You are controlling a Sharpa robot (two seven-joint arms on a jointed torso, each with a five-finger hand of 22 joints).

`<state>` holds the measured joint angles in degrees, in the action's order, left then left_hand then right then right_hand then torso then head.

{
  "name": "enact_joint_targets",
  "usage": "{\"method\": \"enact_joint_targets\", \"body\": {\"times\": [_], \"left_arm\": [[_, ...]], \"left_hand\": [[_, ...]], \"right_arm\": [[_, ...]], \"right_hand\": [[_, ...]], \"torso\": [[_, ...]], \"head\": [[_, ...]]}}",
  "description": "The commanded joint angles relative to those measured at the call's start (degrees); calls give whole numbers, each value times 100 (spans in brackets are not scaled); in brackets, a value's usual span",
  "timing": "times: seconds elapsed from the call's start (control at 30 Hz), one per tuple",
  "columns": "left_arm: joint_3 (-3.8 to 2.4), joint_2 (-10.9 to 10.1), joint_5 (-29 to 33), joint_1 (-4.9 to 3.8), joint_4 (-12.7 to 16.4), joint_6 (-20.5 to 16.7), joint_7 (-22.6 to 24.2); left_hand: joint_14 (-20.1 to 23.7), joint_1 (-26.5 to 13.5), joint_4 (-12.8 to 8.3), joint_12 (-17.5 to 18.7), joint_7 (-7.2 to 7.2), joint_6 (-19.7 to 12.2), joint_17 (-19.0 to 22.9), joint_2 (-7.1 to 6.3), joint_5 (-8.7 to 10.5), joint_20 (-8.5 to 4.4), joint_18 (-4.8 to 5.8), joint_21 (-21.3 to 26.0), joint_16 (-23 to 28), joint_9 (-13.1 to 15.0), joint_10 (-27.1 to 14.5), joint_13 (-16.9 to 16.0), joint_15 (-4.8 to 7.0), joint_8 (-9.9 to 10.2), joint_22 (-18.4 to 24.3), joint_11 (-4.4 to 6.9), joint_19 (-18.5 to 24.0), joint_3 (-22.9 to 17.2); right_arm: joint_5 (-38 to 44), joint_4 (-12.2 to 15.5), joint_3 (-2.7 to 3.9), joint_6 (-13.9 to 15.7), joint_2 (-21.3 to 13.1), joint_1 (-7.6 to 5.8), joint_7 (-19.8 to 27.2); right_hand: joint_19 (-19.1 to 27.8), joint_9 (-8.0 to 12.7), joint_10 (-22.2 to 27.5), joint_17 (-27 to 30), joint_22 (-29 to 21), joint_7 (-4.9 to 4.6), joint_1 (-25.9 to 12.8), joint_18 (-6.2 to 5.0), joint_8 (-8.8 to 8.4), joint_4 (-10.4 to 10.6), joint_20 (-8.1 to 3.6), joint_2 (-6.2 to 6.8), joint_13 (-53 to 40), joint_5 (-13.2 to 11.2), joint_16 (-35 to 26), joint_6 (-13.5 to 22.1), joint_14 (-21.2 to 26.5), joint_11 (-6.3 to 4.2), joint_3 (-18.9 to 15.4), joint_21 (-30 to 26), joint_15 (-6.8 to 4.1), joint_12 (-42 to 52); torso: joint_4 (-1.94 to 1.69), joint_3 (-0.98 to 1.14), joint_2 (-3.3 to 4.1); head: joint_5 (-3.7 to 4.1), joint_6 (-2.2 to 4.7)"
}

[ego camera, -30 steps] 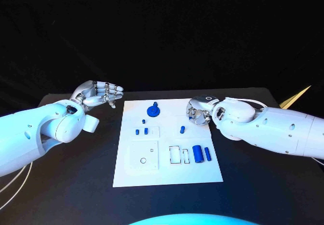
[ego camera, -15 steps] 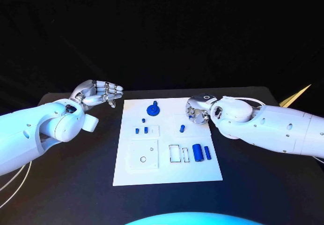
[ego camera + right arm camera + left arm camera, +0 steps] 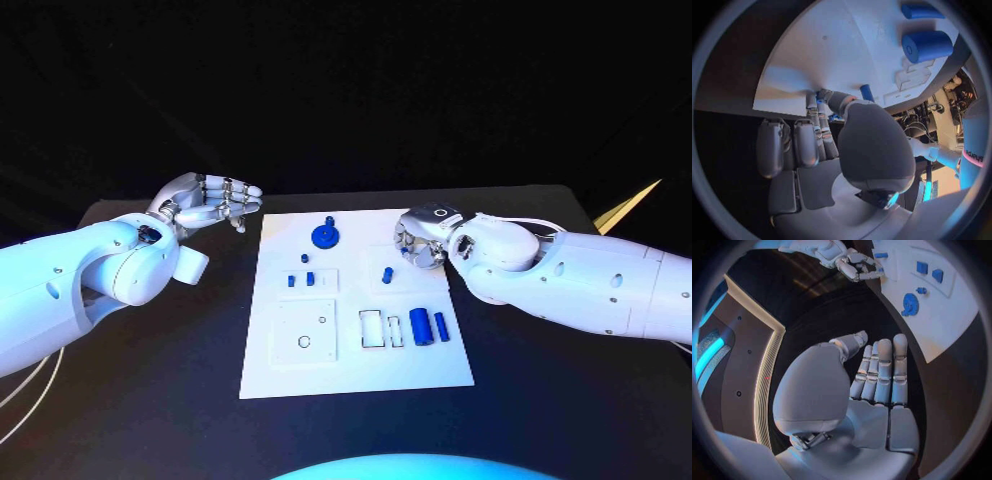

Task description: Assemble the parts on the task board

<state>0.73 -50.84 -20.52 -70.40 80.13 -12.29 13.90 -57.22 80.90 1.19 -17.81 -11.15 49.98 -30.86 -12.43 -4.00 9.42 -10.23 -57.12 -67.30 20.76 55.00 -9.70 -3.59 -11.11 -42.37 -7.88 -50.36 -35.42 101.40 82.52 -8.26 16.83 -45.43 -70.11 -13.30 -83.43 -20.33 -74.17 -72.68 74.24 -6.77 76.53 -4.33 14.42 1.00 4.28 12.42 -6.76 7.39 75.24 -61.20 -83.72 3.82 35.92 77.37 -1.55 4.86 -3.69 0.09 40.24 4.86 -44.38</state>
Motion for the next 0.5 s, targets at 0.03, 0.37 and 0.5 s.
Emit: {"method": "enact_joint_targets", "body": {"times": [0.03, 0.37, 0.5], "left_arm": [[-5, 1, -7, -2, 14, 17, 5], [-5, -2, -10, -2, -7, 15, 5], [-5, -4, -10, -2, -14, 19, 5]], "left_hand": [[22, -64, 10, -81, -33, 40, 57, 1, -106, -25, -35, 59, 84, -25, -7, 47, -11, 36, 70, -11, -2, 23], [24, -60, 7, -82, -35, 37, 59, 3, -108, -25, -35, 61, 86, -26, -15, 47, -13, 37, 71, -13, -2, 22], [27, -56, 4, -83, -38, 35, 63, 6, -112, -24, -35, 63, 87, -26, -25, 48, -14, 38, 73, -15, -2, 21]], "right_arm": [[24, 71, 0, 172, -17, 11, 16], [-39, 263, 31, 391, -173, -50, 36], [-88, 366, 47, 448, -254, -83, 51]], "right_hand": [[-203, -174, -269, -49, 584, 11, 54, 162, 214, -142, -36, -285, -38, 44, 93, -89, -348, -134, 267, 165, -43, -53], [-210, -188, -286, -57, 604, 16, 42, 167, 227, -154, -40, -283, -44, 44, 106, -97, -350, -139, 271, 186, -47, -54], [-213, -195, -294, -55, 613, 18, 34, 168, 232, -158, -42, -280, -46, 43, 108, -101, -350, -142, 272, 195, -49, -55]], "torso": [[1, -1, 0], [3, -3, -4], [-1, -2, -2]], "head": [[5, 9], [9, 17], [16, 28]]}}
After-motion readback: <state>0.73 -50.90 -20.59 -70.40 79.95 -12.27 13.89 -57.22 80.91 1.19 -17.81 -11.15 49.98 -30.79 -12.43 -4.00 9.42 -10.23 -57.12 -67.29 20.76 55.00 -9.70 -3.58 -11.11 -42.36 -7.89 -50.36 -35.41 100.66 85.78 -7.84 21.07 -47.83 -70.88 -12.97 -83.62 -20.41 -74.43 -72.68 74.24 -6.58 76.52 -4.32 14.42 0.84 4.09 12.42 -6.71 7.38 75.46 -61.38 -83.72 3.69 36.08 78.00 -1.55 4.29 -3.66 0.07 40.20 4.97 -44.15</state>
